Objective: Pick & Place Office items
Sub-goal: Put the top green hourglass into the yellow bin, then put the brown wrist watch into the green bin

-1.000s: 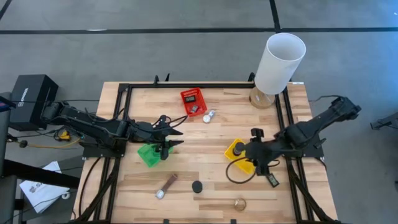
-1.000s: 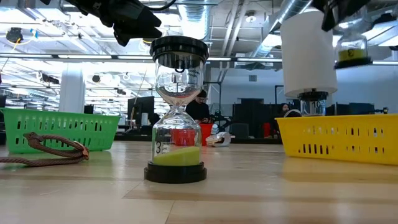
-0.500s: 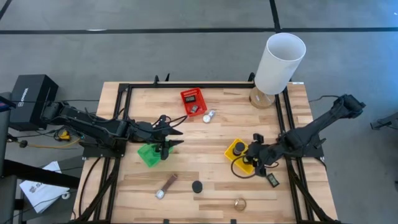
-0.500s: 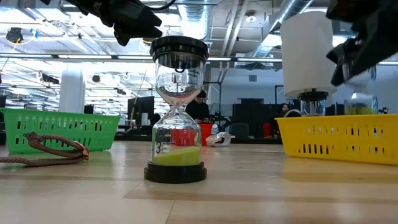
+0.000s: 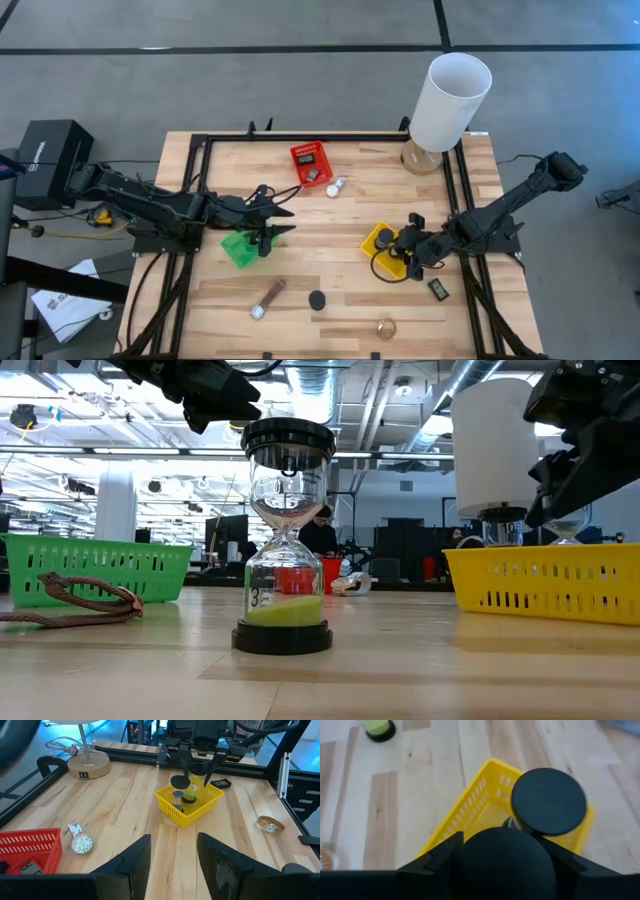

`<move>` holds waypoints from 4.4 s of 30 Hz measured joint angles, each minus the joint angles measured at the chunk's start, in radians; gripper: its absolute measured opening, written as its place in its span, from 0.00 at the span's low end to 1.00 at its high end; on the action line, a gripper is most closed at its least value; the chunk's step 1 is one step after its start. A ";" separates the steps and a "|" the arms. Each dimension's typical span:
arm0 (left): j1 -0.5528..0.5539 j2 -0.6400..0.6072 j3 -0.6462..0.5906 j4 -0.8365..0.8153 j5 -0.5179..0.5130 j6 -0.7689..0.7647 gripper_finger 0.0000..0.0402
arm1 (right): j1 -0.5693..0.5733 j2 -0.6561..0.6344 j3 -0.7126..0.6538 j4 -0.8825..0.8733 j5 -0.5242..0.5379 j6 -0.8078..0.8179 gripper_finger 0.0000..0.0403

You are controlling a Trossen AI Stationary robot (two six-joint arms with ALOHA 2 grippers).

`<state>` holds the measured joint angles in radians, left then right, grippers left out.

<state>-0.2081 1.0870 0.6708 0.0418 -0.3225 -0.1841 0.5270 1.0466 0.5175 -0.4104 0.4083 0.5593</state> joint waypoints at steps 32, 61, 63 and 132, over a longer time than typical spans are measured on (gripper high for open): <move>0.000 0.000 0.000 0.004 0.004 0.000 0.39 | -0.092 0.000 0.000 -0.025 -0.044 0.046 0.59; 0.000 0.000 0.000 0.001 0.000 0.030 0.39 | -0.085 0.000 0.411 -0.326 -0.093 0.017 0.59; 0.000 0.000 0.000 0.001 0.000 0.030 0.39 | -0.080 0.000 0.413 -0.262 -0.093 0.017 0.59; -0.323 0.508 0.237 -0.408 0.174 -0.166 0.55 | -0.614 -0.137 0.245 0.581 0.061 -0.804 0.59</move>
<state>-0.5310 1.5949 0.9073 -0.3667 -0.1483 -0.3499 -0.0869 0.9093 0.7622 0.1703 0.4697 -0.2447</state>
